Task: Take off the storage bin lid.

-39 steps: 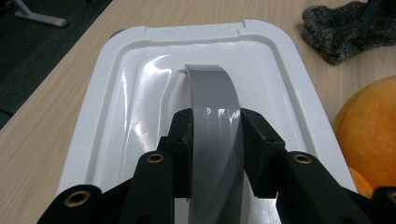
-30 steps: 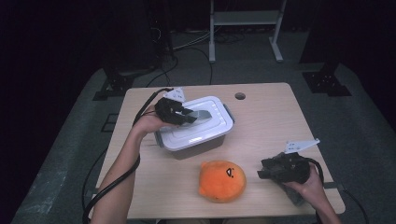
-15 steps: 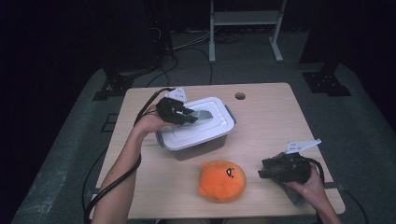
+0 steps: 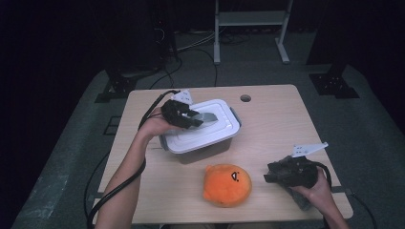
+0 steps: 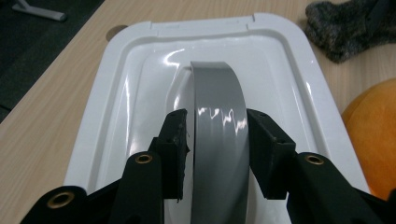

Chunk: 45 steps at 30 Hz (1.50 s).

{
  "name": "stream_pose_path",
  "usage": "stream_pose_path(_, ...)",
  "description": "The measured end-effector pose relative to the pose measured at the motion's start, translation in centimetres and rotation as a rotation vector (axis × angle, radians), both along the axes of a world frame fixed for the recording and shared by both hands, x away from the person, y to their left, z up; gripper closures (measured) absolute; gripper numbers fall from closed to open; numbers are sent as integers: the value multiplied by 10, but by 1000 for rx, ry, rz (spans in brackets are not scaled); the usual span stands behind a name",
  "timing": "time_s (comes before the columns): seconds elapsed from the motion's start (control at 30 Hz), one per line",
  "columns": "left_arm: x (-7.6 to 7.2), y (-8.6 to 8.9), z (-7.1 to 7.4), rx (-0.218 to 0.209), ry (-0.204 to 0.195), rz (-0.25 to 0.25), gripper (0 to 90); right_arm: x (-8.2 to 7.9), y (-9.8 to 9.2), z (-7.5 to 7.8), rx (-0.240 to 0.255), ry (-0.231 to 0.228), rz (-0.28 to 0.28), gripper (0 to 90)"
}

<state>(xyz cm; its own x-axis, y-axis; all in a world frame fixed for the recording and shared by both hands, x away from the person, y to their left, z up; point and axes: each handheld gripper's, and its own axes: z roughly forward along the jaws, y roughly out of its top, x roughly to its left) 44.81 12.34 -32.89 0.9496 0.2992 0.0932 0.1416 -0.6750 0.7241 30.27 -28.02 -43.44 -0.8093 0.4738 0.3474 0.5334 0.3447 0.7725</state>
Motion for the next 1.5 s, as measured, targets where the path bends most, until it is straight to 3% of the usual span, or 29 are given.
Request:
stream_pose_path(0.1, 0, -2, -1, -9, 3, 8, 607, 0, -1, 0, 4, -1, -3, 397)
stream_pose_path(0.13, 1, -3, 0, 9, 5, 4, 622, 0, -2, 1, 7, 0, -5, 397)
stream_pose_path(0.27, 0, -4, 1, 14, -1, 1, 661, 0, -2, -1, 4, 1, -3, 398)
stream_pose_path(1.03, -3, -7, 3, 31, -15, 10, 667, 1, 0, 0, 3, 4, 9, 402)
stream_pose_path(1.5, -9, -5, 15, 41, -33, 7, 668, -1, -2, 3, 12, -6, 7, 404)
